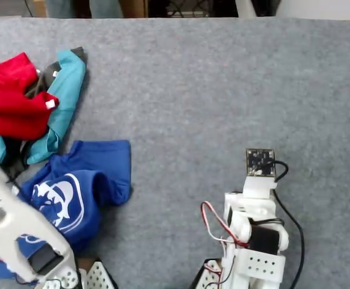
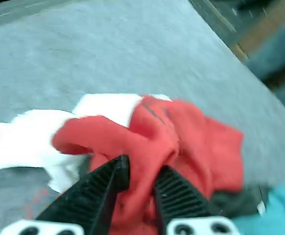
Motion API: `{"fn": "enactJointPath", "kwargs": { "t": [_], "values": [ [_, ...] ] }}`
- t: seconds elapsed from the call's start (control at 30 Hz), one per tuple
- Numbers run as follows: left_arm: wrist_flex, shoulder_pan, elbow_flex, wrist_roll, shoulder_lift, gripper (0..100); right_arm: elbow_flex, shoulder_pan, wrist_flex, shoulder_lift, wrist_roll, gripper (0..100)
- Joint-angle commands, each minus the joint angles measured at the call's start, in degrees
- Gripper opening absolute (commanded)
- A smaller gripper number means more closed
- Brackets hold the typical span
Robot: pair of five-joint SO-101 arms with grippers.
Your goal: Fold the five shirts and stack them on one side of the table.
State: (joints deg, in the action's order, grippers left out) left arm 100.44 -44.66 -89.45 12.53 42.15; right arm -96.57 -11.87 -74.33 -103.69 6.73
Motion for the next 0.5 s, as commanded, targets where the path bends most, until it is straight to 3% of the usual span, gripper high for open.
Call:
{"fn": "enactJointPath", "kwargs": {
  "t": [0.0,0.2,0.33,0.47],
  "values": [
    [0.6,7.3,6.6,-2.3,-3.6,24,0.0,0.6,0.9,-2.2,-0.5,1.5],
    [-0.4,17.1,26.3,-8.0,-2.5,30,0.0,0.6,0.9,-2.2,-0.5,1.5],
    [-12.9,19.4,41.1,-8.0,3.9,30,0.0,0.6,0.9,-2.2,-0.5,1.5],
    [-21.7,16.3,47.6,-7.5,10.9,28,0.0,0.6,0.9,-2.2,-0.5,1.5]
  ]
}}
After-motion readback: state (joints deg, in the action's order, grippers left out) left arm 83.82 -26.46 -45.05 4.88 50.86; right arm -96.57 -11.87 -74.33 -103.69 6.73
